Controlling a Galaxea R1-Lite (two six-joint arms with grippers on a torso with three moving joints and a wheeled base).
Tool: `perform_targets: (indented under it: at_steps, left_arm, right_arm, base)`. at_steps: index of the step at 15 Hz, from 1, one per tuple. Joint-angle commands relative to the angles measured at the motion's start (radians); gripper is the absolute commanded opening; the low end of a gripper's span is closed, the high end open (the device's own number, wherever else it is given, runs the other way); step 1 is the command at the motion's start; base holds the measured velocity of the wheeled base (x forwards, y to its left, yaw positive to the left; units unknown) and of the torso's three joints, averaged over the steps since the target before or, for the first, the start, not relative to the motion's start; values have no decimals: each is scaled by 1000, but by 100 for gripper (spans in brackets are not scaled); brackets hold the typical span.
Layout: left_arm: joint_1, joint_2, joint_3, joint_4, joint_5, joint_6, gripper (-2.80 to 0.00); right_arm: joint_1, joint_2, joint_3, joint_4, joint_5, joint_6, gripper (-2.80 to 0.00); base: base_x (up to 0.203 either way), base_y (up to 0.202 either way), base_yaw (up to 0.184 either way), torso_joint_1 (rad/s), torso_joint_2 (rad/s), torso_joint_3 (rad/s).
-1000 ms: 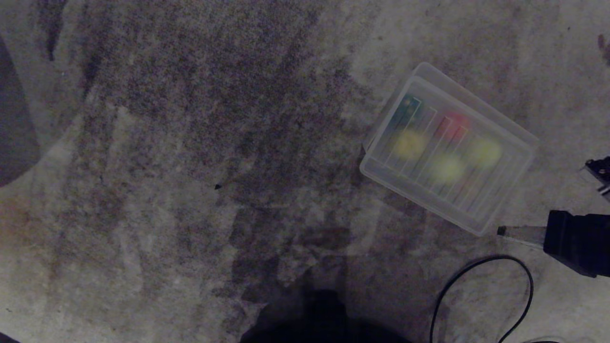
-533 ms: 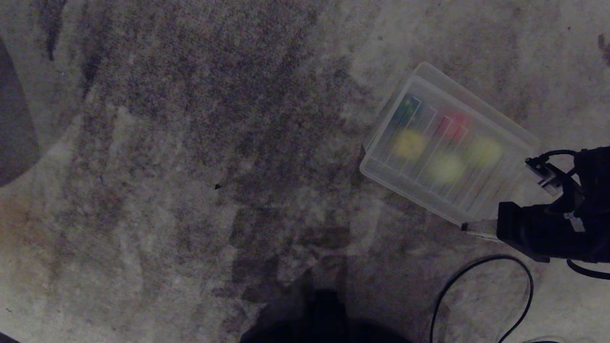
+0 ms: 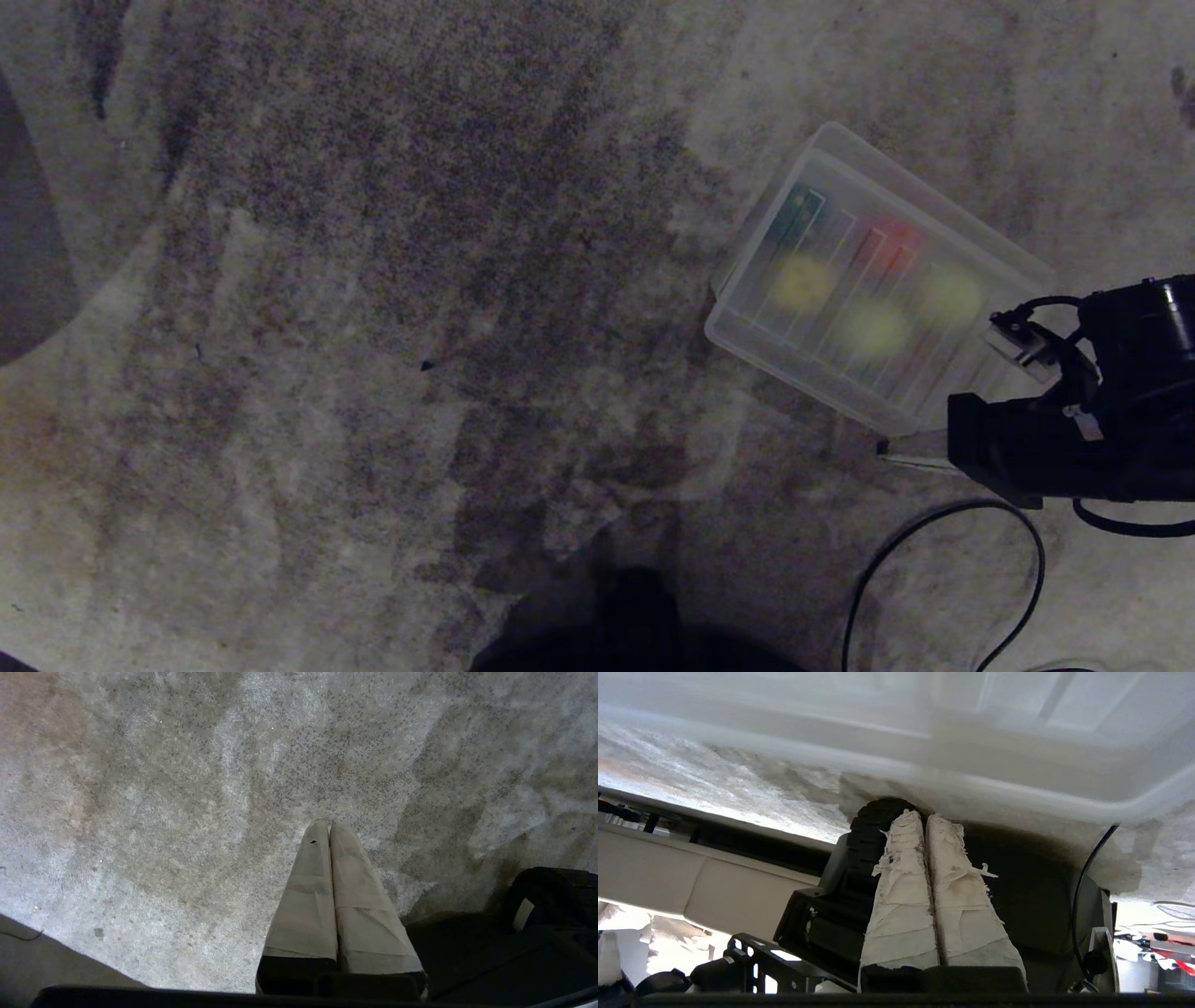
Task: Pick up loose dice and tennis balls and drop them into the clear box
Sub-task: Close the lid
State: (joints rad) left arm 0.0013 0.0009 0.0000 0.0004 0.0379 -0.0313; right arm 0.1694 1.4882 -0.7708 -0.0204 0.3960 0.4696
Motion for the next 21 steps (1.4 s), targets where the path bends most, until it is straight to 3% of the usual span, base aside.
perform_targets:
  at_steps: [1, 8, 21]
  left_arm:
    - [0, 1, 2, 0, 0, -1, -280]
    - [0, 1, 2, 0, 0, -1, -280]
    - [0, 1, 2, 0, 0, -1, -280]
  right_arm:
    - [-5, 35, -10, 0, 0, 1, -280]
    - [-34, 42, -41, -6, -25, -9, -280]
    - [-54, 15, -36, 4, -49, -144, -280]
  base:
    - [0, 0, 0, 0, 0, 0]
    - [0, 0, 0, 0, 0, 0]
    - [0, 0, 0, 0, 0, 0]
